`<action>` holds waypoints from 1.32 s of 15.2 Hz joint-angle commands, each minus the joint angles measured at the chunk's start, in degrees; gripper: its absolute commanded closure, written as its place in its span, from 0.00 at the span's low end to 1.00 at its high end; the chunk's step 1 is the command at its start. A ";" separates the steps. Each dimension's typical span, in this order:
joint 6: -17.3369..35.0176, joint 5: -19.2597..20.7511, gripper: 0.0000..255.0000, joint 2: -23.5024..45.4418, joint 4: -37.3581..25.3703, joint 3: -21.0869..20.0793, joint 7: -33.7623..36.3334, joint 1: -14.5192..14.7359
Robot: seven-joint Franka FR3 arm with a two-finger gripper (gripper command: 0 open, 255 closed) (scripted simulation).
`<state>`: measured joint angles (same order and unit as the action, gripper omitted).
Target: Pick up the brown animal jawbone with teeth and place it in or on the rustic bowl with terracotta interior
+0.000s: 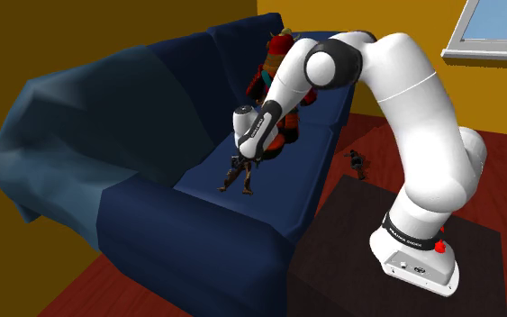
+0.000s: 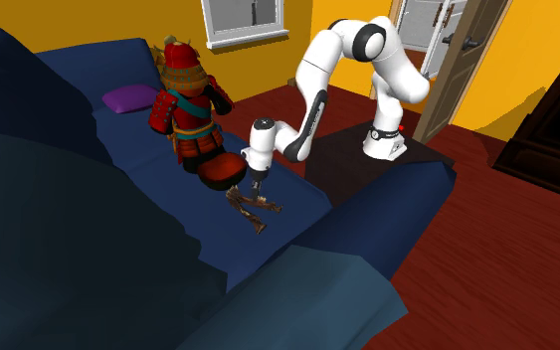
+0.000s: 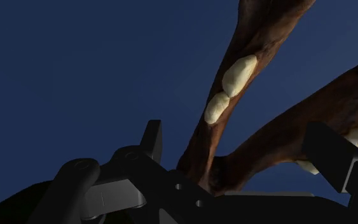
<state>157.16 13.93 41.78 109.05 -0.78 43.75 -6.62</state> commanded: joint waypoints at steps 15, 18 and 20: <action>2.12 -0.18 0.00 8.74 -6.89 0.84 0.48 -0.23; 2.12 -0.18 1.00 8.73 -6.88 0.84 0.48 -0.23; 2.12 -0.18 1.00 8.73 -6.87 0.84 0.48 -0.23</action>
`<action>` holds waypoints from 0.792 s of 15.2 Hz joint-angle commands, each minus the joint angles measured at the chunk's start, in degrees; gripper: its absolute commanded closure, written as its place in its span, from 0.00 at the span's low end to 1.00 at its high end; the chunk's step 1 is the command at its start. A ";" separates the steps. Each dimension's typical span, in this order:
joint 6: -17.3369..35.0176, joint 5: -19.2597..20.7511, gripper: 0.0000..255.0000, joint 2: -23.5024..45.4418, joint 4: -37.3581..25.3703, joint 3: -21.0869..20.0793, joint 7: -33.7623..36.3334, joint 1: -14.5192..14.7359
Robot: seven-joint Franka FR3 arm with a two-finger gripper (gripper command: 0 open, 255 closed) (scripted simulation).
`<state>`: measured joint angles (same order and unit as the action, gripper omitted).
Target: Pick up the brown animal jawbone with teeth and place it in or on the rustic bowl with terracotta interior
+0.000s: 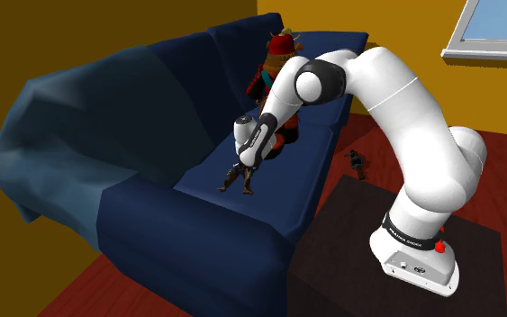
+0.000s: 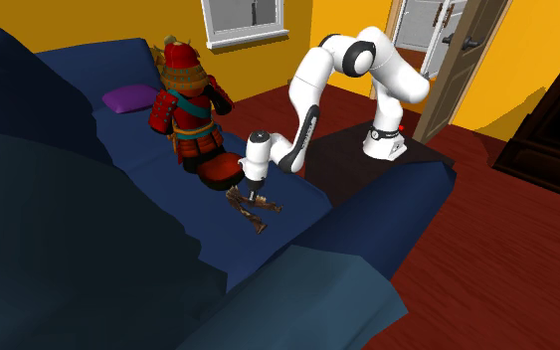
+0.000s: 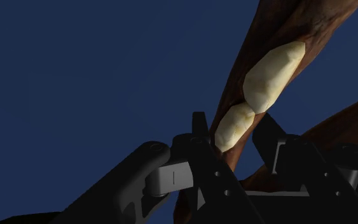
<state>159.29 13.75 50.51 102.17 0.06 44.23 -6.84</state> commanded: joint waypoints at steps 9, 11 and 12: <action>-1.03 -0.10 1.00 -2.19 1.18 -0.25 -0.24 -0.19; -1.78 -0.20 1.00 -3.62 1.88 -0.43 -0.41 -0.32; -2.16 -0.25 1.00 -4.33 2.21 -0.52 -0.49 -0.38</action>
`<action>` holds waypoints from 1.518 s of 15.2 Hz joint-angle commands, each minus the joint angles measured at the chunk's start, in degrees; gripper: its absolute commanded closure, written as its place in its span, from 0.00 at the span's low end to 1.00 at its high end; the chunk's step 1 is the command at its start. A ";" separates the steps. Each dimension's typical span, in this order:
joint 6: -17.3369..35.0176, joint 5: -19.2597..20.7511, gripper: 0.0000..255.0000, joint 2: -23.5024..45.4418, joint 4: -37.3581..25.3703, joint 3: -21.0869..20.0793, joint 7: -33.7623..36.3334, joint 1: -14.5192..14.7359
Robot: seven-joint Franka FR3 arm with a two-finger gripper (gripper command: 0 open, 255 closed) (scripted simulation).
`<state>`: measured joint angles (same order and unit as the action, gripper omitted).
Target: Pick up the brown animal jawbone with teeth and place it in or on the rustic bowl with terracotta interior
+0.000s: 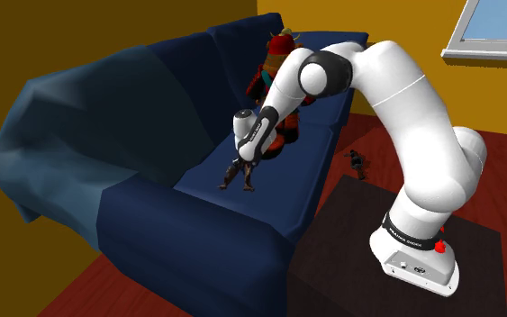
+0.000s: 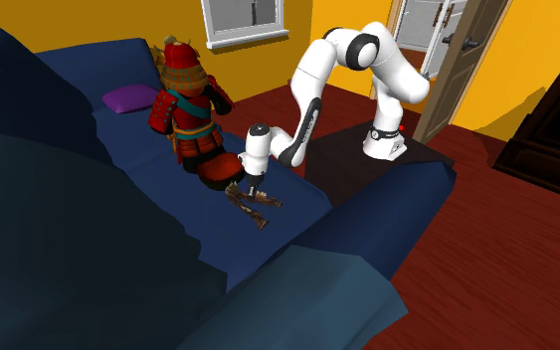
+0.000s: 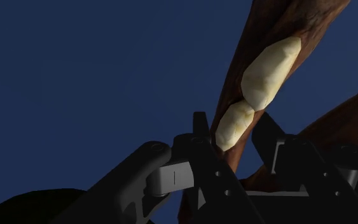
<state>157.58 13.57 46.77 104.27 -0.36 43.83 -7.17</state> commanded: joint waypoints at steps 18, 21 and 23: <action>-8.49 -1.50 1.00 -12.50 4.00 -1.89 -2.00 -1.30; -10.03 -1.82 1.00 -14.29 4.25 -2.17 -2.36 -1.49; -11.09 -2.05 1.00 -15.45 4.36 -2.36 -2.61 -1.61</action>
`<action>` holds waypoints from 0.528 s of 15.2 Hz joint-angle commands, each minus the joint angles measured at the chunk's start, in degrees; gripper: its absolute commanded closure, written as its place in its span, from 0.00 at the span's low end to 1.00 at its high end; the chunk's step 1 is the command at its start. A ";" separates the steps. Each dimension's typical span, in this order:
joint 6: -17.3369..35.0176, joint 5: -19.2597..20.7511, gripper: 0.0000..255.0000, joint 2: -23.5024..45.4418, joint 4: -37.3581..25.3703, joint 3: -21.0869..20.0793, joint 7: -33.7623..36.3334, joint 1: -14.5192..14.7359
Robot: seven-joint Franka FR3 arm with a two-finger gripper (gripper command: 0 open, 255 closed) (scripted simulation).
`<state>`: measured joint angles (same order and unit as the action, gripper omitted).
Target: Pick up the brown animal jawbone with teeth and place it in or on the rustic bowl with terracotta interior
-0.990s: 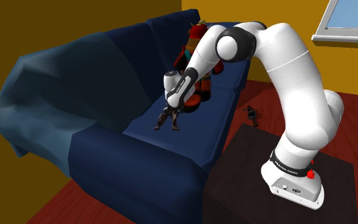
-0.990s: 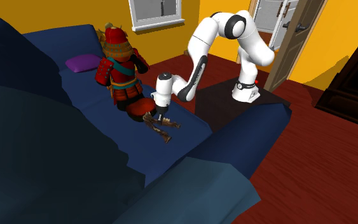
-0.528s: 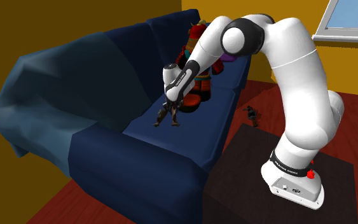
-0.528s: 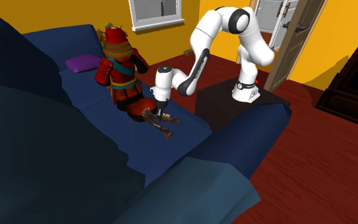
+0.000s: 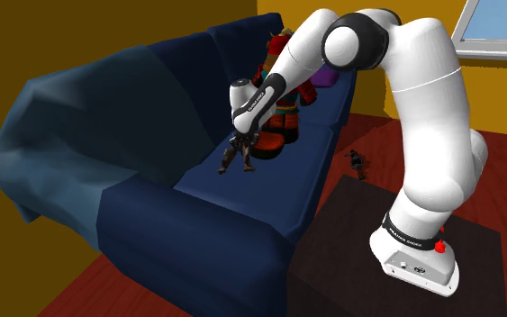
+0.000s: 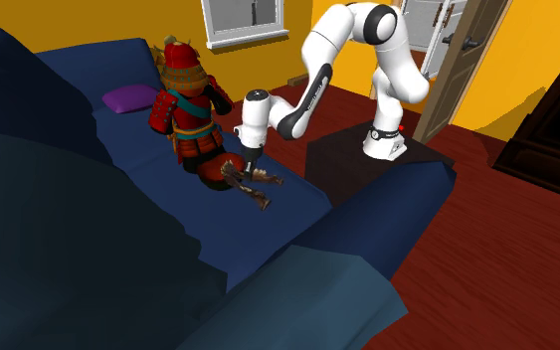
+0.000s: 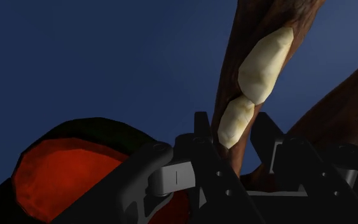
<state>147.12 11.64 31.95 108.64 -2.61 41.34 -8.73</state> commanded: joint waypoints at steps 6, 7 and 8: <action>-3.24 -1.19 1.00 -1.57 -1.94 -0.33 -3.33 -2.30; -3.55 -1.49 1.00 -0.89 -3.05 -0.28 -4.68 -3.31; -3.90 -1.79 1.00 -0.17 -4.22 -0.24 -6.00 -4.31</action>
<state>143.45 10.21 31.27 105.33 -2.88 36.91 -11.86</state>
